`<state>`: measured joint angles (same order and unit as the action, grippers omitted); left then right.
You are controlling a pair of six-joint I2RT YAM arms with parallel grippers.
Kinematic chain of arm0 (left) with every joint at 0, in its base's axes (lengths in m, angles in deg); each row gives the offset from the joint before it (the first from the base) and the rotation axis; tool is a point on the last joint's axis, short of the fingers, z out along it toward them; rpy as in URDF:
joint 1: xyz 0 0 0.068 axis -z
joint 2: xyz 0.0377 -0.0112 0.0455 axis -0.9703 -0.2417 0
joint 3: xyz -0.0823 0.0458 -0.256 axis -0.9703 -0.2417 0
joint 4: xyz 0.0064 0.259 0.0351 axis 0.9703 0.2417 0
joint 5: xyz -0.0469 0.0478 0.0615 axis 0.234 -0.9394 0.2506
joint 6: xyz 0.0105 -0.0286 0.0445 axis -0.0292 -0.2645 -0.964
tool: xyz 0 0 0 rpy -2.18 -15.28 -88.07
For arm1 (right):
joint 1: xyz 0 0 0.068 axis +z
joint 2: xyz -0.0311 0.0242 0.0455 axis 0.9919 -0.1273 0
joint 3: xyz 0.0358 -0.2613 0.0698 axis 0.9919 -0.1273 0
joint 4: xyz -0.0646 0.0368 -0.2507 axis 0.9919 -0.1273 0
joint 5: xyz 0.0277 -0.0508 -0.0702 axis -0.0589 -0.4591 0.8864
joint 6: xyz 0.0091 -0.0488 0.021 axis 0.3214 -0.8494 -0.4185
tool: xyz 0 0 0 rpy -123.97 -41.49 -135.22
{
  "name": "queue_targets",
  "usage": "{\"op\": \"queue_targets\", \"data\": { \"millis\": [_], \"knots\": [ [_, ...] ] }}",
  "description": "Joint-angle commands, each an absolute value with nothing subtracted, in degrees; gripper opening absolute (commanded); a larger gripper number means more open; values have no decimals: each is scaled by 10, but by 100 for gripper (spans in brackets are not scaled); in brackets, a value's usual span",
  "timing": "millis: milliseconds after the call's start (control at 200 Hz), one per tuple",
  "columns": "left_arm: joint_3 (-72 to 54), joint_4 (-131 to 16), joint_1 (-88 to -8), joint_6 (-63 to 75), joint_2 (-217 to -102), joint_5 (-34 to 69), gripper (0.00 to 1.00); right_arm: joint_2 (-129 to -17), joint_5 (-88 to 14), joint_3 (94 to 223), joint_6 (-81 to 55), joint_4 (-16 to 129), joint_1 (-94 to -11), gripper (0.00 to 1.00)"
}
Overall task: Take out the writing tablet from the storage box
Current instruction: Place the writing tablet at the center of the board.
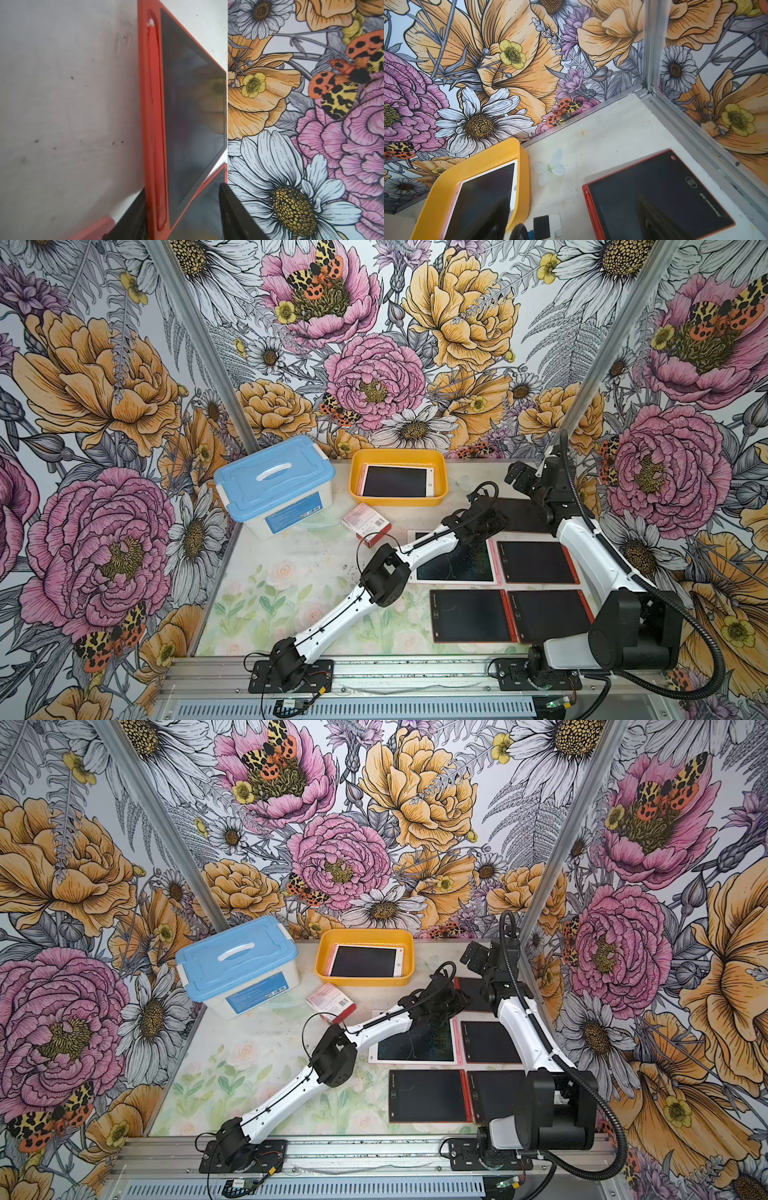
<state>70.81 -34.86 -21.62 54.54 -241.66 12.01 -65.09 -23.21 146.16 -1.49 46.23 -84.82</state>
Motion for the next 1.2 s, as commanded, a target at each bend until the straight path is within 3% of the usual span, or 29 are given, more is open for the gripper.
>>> {"op": "queue_targets", "data": {
  "millis": [0, 465, 845, 1196],
  "knots": [
    [728, -332, -212, 515, -2373, 104, 58, -656, -237, 1456, -6, 474, -852, 97],
    [732, -321, -221, 439, -2352, 99, 78, -667, -232, 1454, -11, 473, -859, 97],
    [676, -284, -243, 375, -2288, 91, 83, -688, -222, 1463, -30, 471, -879, 97],
    [390, -273, -288, 279, -2063, 9, 87, -751, -264, 1499, -35, 456, -903, 98]
  ]
}}
